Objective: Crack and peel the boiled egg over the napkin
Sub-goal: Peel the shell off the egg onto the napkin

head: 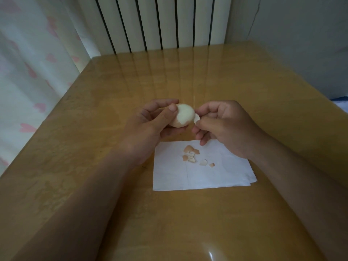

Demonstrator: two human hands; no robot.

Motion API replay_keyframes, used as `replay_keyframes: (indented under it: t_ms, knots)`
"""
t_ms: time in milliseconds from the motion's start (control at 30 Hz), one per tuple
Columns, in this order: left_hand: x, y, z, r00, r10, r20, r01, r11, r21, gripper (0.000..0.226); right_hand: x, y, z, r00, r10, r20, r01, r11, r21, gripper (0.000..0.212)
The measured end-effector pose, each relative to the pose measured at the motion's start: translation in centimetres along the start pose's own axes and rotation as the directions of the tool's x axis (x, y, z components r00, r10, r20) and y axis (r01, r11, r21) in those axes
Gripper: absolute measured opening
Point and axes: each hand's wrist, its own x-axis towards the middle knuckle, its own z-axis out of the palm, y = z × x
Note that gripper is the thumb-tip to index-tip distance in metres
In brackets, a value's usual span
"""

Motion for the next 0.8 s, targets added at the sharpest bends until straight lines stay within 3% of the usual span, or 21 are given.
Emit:
replay_keyframes:
  t_ms: [167, 233, 333, 467, 533, 600, 700, 800]
  knots:
    - [0.1, -0.3, -0.6, 0.999, -0.043, 0.028, 0.04, 0.995, 0.095, 0.057, 0.1, -0.1, -0.3, 0.998, 0.054, -0.032, -0.054, 0.999, 0.0, 0.013]
    - [0.2, -0.2, -0.7, 0.999, -0.045, 0.016, 0.044, 0.998, 0.047, 0.061, 0.0, -0.3, -0.6, 0.999, 0.03, -0.025, -0.031, 0.999, -0.038, 0.014]
    - [0.3, 0.3, -0.6, 0.998, -0.065, 0.004, 0.065, 0.994, -0.089, 0.054, -0.3, -0.3, -0.8, 0.998, -0.056, 0.04, 0.063, 0.979, -0.194, 0.02]
    - [0.2, 0.6, -0.8, 0.997, -0.066, 0.044, 0.07, 0.992, -0.108, 0.042, -0.8, -0.2, -0.7, 0.981, -0.079, 0.175, 0.143, 0.909, -0.392, 0.033]
    - [0.2, 0.5, -0.9, 0.997, -0.051, 0.065, 0.057, 0.993, -0.104, 0.04, -0.9, -0.2, -0.6, 0.985, -0.102, 0.142, 0.149, 0.913, -0.38, 0.029]
    - [0.2, 0.4, -0.8, 0.996, -0.043, 0.08, 0.05, 0.995, -0.091, 0.039, -0.8, -0.4, -0.5, 0.989, -0.124, 0.076, 0.141, 0.941, -0.307, 0.006]
    - [0.0, 0.0, -0.6, 0.998, 0.004, 0.063, -0.006, 1.0, 0.028, 0.048, -0.8, -0.4, -0.2, 0.996, -0.092, 0.002, 0.091, 0.982, -0.166, 0.027]
    - [-0.4, -0.1, -0.1, 0.992, 0.123, 0.004, -0.118, 0.938, 0.325, 0.054, -0.8, -0.5, 0.3, 0.999, -0.042, -0.005, 0.042, 0.999, -0.032, 0.03]
